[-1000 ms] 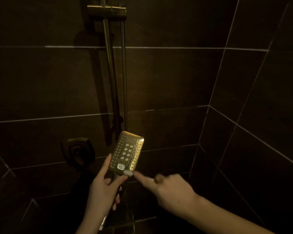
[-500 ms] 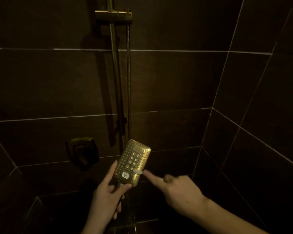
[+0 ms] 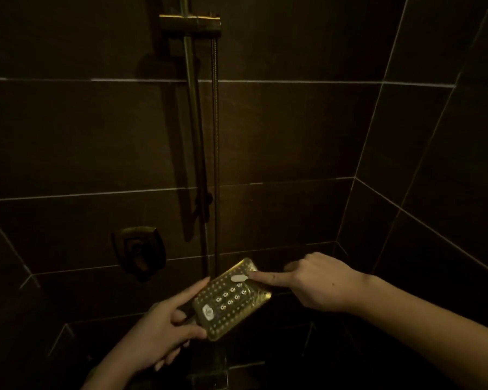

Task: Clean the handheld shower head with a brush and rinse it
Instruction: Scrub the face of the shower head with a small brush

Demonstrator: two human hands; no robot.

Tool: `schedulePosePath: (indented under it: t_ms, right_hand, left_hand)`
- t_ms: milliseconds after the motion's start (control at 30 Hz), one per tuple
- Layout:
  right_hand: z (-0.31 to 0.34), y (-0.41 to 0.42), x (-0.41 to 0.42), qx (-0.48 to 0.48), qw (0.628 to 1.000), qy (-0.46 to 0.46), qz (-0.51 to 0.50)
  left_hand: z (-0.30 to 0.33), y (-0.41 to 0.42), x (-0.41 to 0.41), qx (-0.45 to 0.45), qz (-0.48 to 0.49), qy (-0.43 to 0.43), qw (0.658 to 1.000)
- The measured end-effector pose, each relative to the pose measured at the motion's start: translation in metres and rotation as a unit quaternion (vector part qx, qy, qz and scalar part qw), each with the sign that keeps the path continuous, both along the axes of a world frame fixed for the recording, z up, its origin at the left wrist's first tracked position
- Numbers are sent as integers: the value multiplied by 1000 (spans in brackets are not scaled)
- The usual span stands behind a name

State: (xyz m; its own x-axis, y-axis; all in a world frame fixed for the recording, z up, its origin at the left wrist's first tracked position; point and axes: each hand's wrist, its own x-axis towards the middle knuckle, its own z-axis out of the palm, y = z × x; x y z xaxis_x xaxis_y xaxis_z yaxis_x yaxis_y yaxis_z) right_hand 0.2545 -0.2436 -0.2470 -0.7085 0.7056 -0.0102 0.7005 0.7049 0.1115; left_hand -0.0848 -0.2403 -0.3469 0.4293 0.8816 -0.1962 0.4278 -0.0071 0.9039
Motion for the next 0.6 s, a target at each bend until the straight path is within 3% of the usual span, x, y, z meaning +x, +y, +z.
schedulePosePath:
  t_ms: [167, 367, 533, 600]
  right_hand:
    - [-14, -15, 5, -63, 995, -41, 69]
    - [-5, -4, 2, 47, 997, -39, 45]
    - [-17, -13, 5, 1, 988, -117, 102]
    - [-21, -14, 4, 25, 984, -144, 100]
  left_hand:
    - [-1, 1, -13, -22, -18, 8, 1000]
    - [-7, 3, -5, -37, -47, 35, 998]
    - [-9, 6, -10, -30, -38, 19, 999]
    - [-10, 4, -6, -31, -47, 19, 998]
